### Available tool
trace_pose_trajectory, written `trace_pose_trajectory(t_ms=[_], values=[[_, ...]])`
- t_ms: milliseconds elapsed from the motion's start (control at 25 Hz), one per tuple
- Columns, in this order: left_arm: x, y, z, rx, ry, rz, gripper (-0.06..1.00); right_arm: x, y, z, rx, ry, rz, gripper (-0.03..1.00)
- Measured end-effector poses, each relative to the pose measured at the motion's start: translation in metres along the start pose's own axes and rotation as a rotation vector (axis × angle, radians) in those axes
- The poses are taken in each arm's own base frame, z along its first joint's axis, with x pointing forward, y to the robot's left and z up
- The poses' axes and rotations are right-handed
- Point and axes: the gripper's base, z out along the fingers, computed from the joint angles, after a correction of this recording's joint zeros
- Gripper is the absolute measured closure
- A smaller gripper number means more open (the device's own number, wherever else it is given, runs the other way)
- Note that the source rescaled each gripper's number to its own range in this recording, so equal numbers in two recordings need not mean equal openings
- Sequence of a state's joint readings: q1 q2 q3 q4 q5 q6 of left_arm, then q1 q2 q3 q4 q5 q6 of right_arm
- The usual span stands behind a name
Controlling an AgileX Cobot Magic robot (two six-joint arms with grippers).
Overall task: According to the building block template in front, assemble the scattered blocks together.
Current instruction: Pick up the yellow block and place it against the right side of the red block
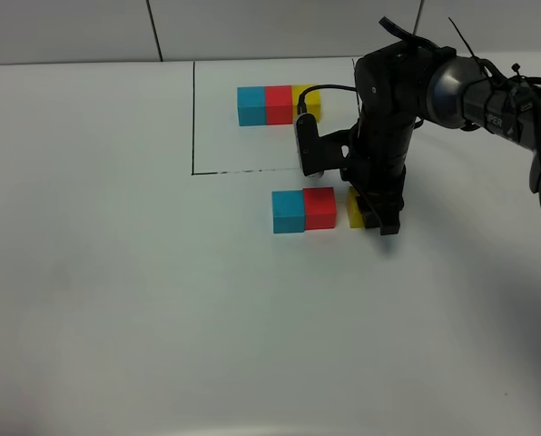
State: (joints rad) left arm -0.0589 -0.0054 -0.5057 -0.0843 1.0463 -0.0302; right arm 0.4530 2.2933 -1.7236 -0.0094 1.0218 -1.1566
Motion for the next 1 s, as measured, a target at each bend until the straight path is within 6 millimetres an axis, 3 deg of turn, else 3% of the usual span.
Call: trace_pose_trajectory(t_ms=[1000], values=[[0.0, 0.0, 0.0, 0.0, 0.0, 0.0, 0.68, -0.014, 0.003, 0.0, 0.005, -0.053, 0.045, 0.95]])
